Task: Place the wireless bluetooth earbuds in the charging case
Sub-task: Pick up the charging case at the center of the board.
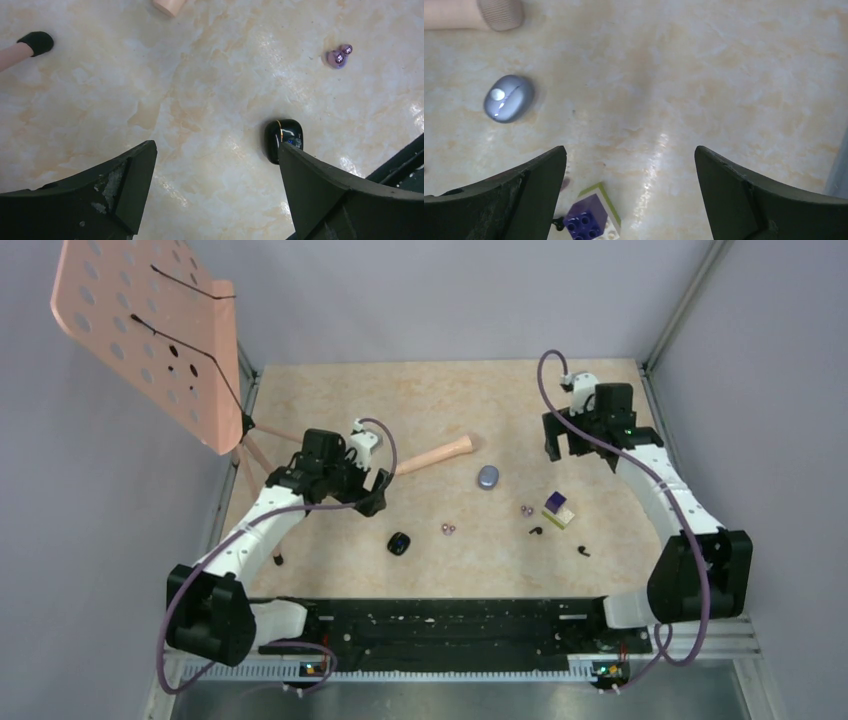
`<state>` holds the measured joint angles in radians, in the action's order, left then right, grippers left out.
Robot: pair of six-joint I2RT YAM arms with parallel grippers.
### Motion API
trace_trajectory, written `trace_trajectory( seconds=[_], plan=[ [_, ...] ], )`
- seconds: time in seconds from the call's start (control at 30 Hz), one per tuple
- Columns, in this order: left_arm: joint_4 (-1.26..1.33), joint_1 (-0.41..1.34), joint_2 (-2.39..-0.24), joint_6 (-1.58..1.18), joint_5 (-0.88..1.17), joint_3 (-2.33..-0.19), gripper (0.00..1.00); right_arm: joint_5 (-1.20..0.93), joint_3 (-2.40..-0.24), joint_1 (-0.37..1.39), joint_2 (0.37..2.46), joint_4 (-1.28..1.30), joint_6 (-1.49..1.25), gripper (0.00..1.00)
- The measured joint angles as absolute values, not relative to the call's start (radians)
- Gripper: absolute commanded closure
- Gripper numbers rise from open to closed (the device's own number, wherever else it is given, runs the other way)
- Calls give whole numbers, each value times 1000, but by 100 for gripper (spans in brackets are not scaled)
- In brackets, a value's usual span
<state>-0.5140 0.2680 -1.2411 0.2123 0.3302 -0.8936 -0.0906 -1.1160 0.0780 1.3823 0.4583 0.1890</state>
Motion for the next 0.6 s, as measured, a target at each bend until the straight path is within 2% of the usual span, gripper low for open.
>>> trace_trajectory(
  seconds=[0.17,0.3,0.43,0.6],
  plan=[
    [-570,267,-1228,209,352,-894,3,-385,-1162,130,1456,456,313,2],
    [-622,263,-1214,209,352,-894,4,-600,-1220,223,1550,473,444,12],
    [-668,259,-1197,221,341,-894,5,-709,-1316,344,1677,519,568,17],
    [-738,229,-1119,368,331,-847,5,-728,-1339,526,1769,554,744,20]
  ],
)
